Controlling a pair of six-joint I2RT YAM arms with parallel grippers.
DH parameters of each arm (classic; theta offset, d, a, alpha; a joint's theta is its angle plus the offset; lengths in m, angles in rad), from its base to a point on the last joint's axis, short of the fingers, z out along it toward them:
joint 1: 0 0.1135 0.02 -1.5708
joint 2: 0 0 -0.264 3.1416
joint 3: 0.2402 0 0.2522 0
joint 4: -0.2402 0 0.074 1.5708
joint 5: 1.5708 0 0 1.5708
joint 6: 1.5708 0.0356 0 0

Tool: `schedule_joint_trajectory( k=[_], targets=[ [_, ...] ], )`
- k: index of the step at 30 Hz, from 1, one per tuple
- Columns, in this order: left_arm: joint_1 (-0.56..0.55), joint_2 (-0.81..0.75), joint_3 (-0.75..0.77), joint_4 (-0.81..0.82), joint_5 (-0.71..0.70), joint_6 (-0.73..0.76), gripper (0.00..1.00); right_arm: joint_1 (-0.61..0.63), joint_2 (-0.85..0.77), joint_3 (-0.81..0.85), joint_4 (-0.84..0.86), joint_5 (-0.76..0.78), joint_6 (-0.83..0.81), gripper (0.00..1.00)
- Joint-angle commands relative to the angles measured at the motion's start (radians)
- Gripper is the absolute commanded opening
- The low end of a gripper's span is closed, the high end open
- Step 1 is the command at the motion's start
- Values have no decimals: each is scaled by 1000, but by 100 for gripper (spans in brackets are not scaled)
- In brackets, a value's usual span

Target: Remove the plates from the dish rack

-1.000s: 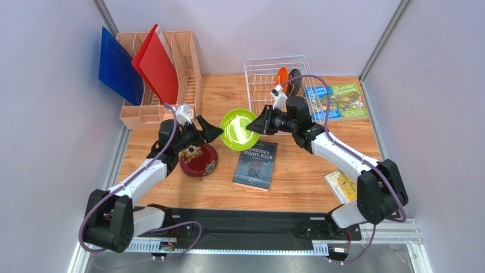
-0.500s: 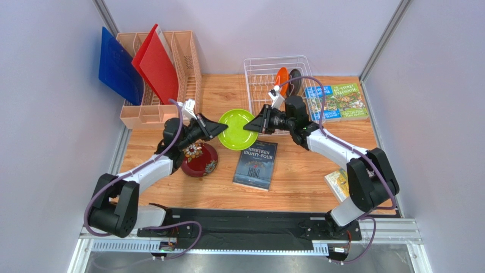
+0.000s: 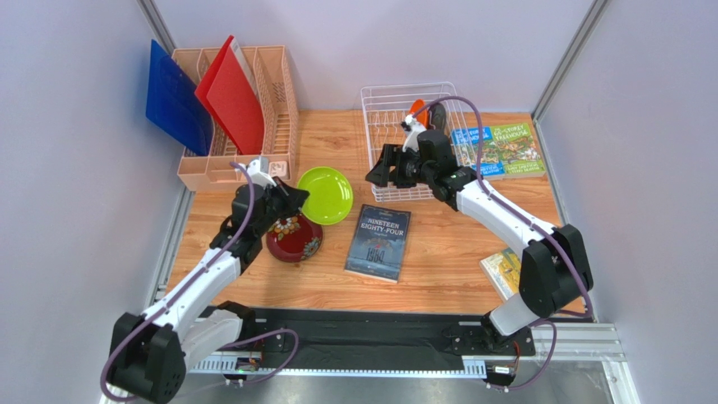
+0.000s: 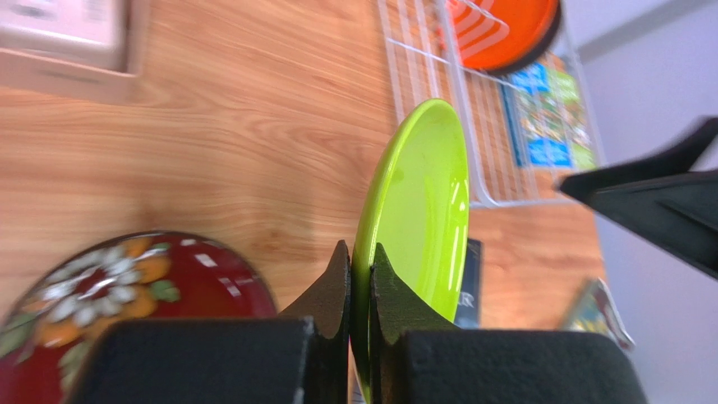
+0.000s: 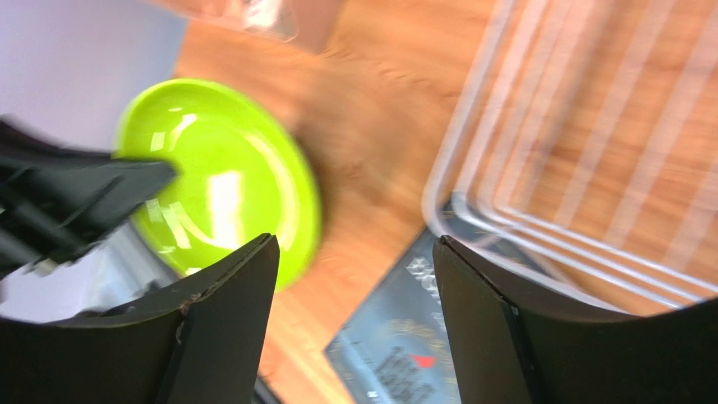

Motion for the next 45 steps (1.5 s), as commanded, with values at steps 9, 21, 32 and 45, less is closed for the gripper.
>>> schedule_joint_trajectory(
  k=[9,21,32,45],
  targets=[
    [2,-134,-130,-278,-365,-19,0,-116,-27,191,-194,460,-218,77],
    [2,-180,-172,-349,-437,-57,0,-169,99,275,-208,413,-210,77],
    [2,-175,-209,-349,-422,-75,48,-185,209,378,-244,459,-240,77],
    [2,-207,-91,-353,-360,59,100,-190,540,743,-261,674,-327,76]
  ],
)
